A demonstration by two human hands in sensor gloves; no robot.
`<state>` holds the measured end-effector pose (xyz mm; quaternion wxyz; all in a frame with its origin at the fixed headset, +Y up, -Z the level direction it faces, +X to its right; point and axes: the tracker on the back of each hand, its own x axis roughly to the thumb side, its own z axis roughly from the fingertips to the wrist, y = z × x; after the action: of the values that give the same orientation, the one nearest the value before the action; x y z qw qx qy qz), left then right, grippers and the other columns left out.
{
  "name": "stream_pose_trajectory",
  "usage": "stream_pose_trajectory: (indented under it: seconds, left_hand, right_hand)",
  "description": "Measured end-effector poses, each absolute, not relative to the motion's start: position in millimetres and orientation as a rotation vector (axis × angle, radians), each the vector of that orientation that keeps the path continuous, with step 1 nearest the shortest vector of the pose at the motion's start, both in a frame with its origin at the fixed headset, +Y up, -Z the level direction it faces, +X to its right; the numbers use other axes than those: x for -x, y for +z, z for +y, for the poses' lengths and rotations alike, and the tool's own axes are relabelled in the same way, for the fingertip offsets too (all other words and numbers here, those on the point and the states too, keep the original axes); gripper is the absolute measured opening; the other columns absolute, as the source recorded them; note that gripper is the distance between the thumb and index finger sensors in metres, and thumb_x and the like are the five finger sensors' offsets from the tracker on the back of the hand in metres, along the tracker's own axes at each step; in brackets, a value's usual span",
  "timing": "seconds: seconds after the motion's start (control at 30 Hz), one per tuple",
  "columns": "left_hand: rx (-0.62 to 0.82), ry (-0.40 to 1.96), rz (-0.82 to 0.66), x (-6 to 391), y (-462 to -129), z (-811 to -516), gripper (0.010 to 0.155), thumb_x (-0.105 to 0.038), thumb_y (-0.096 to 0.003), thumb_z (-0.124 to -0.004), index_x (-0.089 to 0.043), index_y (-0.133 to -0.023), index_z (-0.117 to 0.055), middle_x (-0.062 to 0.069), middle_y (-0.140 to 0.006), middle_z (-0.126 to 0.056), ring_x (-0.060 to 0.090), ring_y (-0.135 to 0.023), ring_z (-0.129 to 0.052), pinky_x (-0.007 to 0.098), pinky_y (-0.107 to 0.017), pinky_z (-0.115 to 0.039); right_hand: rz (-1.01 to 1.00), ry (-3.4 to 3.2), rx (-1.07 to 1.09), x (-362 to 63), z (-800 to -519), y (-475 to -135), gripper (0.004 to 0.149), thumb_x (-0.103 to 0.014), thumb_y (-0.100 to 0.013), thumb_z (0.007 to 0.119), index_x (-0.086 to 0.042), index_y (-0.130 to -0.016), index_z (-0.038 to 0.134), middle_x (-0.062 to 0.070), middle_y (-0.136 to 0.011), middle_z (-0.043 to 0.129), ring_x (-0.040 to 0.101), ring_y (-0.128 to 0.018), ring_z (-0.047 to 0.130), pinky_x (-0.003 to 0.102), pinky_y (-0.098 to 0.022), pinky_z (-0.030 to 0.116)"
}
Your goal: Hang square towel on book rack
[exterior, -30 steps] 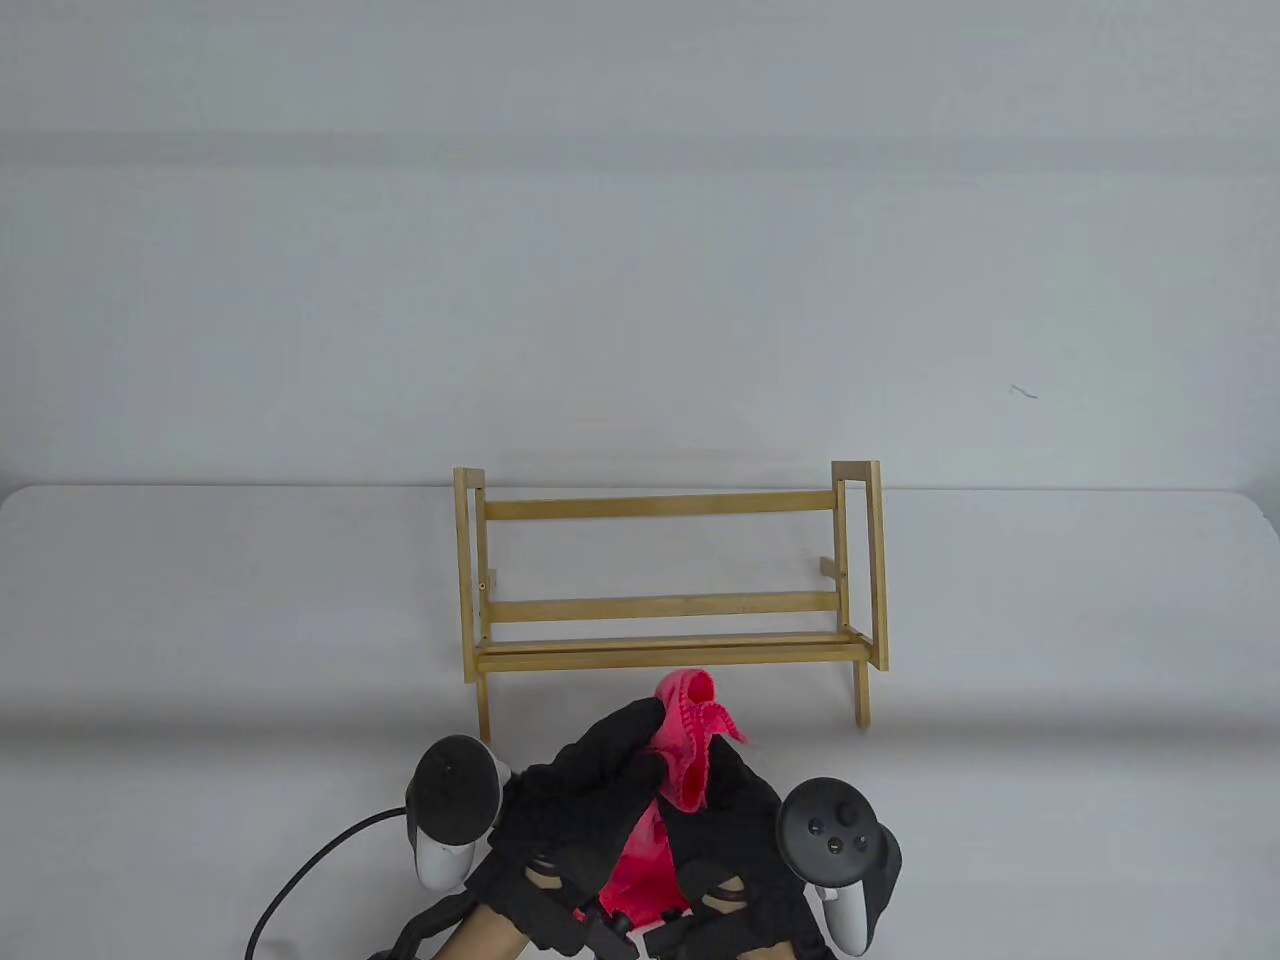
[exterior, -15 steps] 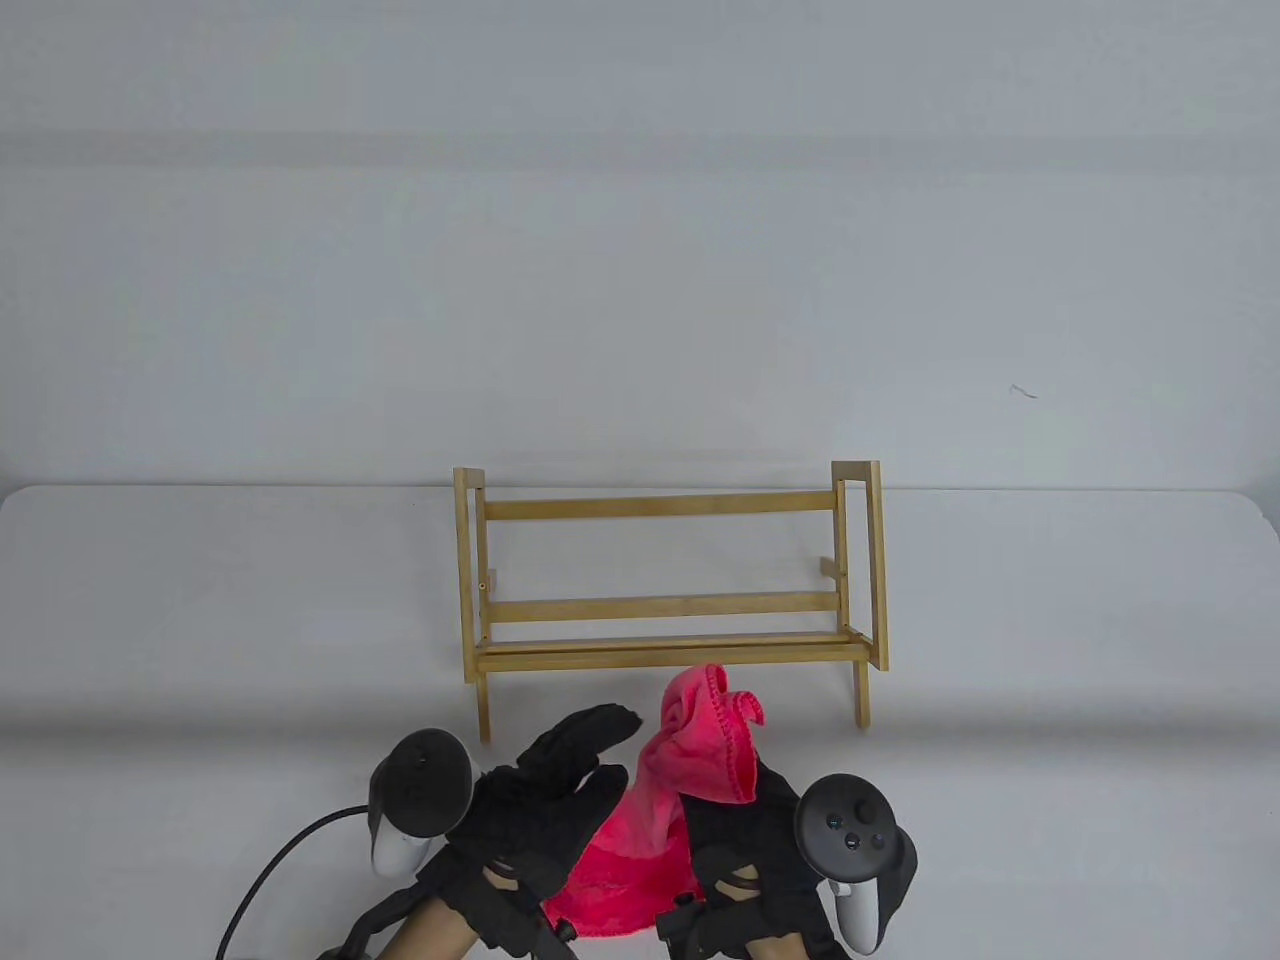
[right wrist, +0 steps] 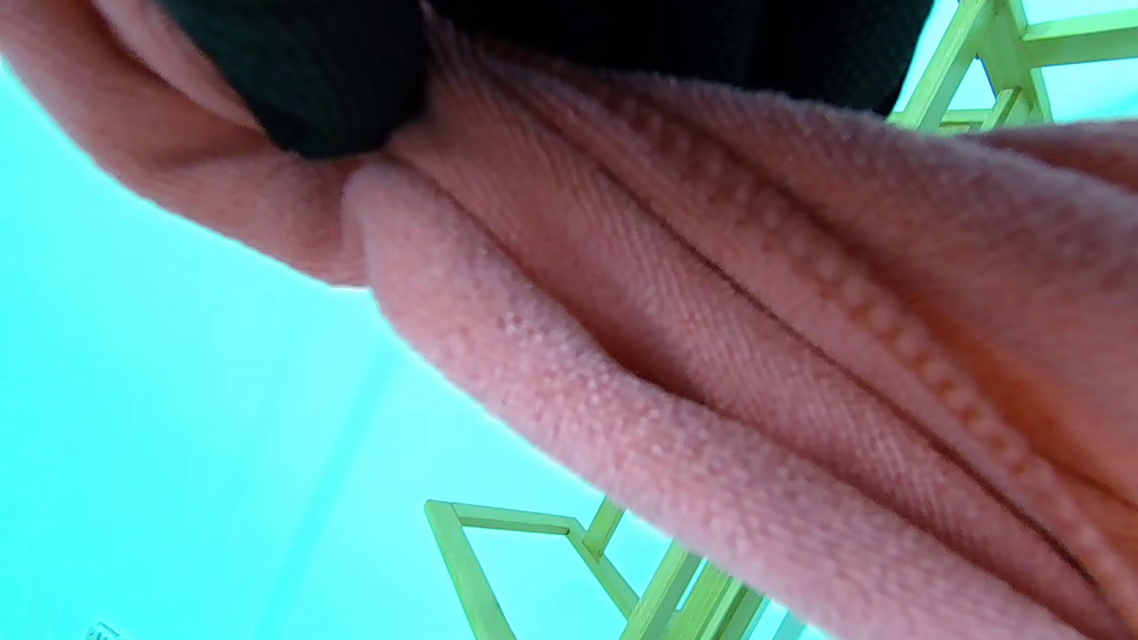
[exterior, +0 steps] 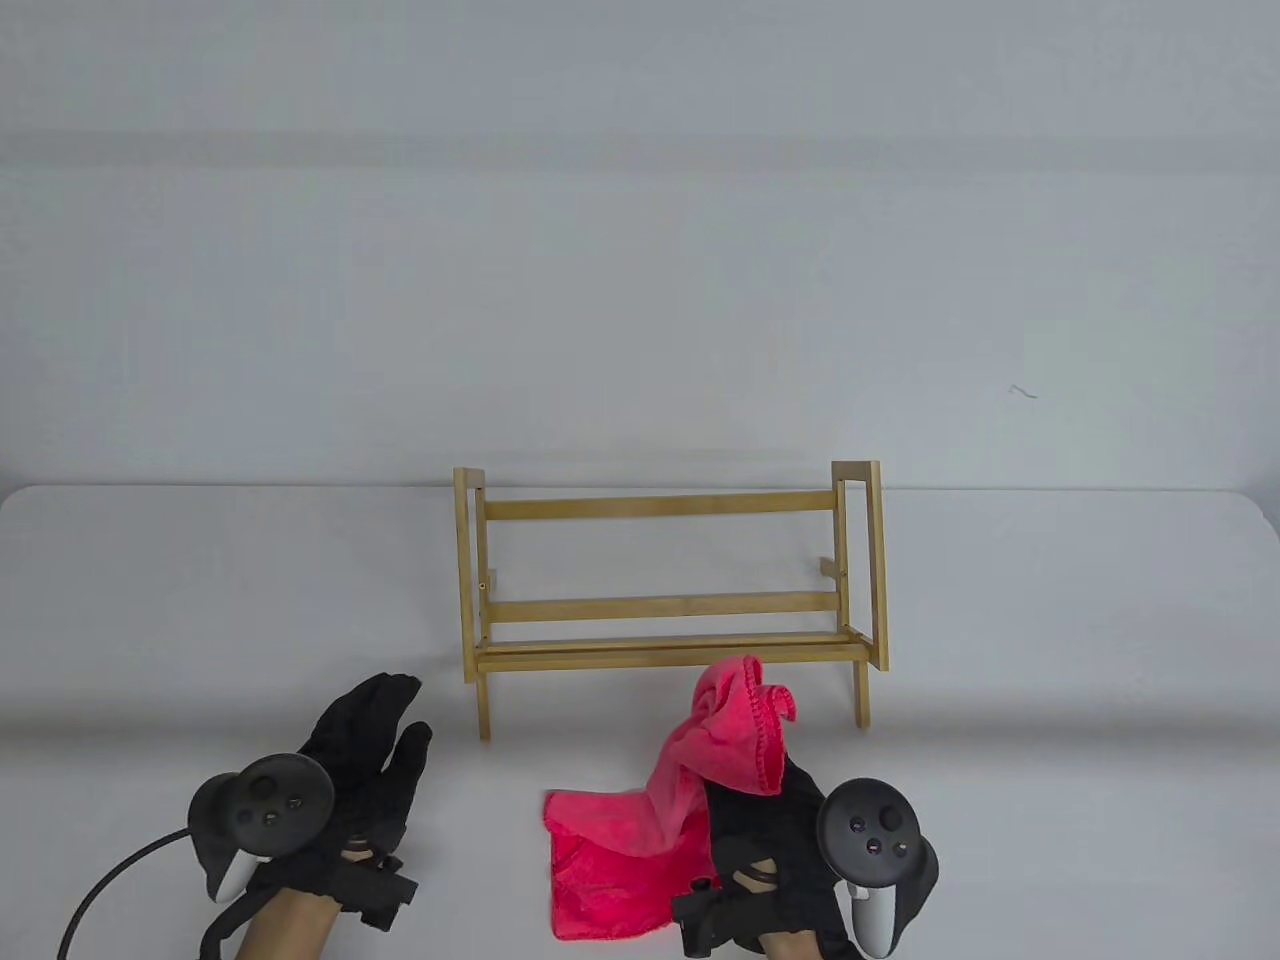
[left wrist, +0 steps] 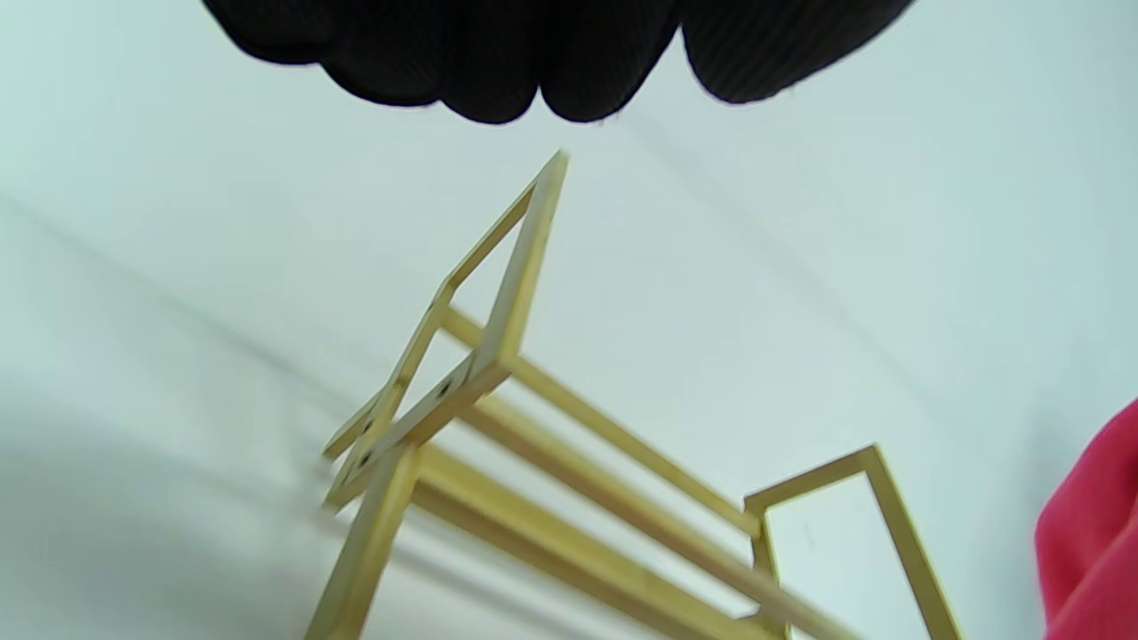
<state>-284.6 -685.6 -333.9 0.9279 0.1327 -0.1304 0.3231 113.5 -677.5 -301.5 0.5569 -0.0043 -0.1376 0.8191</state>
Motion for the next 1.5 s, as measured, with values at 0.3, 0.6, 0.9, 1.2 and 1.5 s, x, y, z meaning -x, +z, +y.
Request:
stream_pose_trajectory:
  seconds: [0.3,0.6,0.9,1.2,1.5]
  left_hand:
    - [-0.111,0.645,-0.243,283.0,-341.7,-700.4,0.060,-0.043,-0.0568,-0.067,-0.010,-0.105,-0.054,0.022,-0.106,-0.051,0.046,-0.095,-0.054,0.059,-0.067,-0.055]
    - [-0.146,0.667,-0.254,281.1,-337.0,-694.0,0.059,-0.043,-0.0566,-0.067,-0.010,-0.104,-0.055,0.021,-0.105,-0.052,0.046,-0.095,-0.055,0.059,-0.067,-0.056]
    - [-0.164,0.635,-0.288,268.7,-330.3,-686.2,0.059,-0.042,-0.0566,-0.067,-0.010,-0.104,-0.056,0.021,-0.105,-0.052,0.046,-0.095,-0.055,0.059,-0.067,-0.056]
    - [-0.186,0.604,-0.291,265.8,-326.2,-679.7,0.059,-0.043,-0.0567,-0.067,-0.010,-0.104,-0.056,0.021,-0.105,-0.053,0.046,-0.095,-0.055,0.059,-0.067,-0.056]
    - [-0.107,0.580,-0.278,260.9,-330.2,-685.0,0.059,-0.043,-0.0568,-0.067,-0.010,-0.105,-0.056,0.022,-0.106,-0.052,0.047,-0.096,-0.053,0.060,-0.067,-0.055]
  right_hand:
    - [-0.403,2.009,0.047,-121.7,-657.7,-313.6,0.054,-0.046,-0.044,0.076,-0.020,-0.091,0.067,0.003,-0.084,0.081,0.025,-0.072,0.090,0.048,-0.064,0.065]
    - [-0.469,2.098,0.118,-109.8,-615.5,-373.3,0.054,-0.046,-0.044,0.076,-0.020,-0.090,0.067,0.004,-0.083,0.081,0.025,-0.072,0.090,0.048,-0.064,0.065]
    - [-0.512,2.148,0.154,-103.4,-574.2,-435.6,0.054,-0.047,-0.045,0.075,-0.021,-0.091,0.066,0.002,-0.084,0.080,0.024,-0.073,0.090,0.047,-0.065,0.064]
    - [-0.457,2.238,0.222,-104.1,-564.3,-491.9,0.054,-0.050,-0.048,0.072,-0.025,-0.094,0.062,-0.002,-0.088,0.077,0.019,-0.077,0.088,0.044,-0.069,0.063]
    - [-0.222,2.396,0.359,-96.2,-610.4,-546.3,0.055,-0.051,-0.048,0.071,-0.025,-0.095,0.060,-0.002,-0.089,0.076,0.019,-0.078,0.086,0.044,-0.070,0.061]
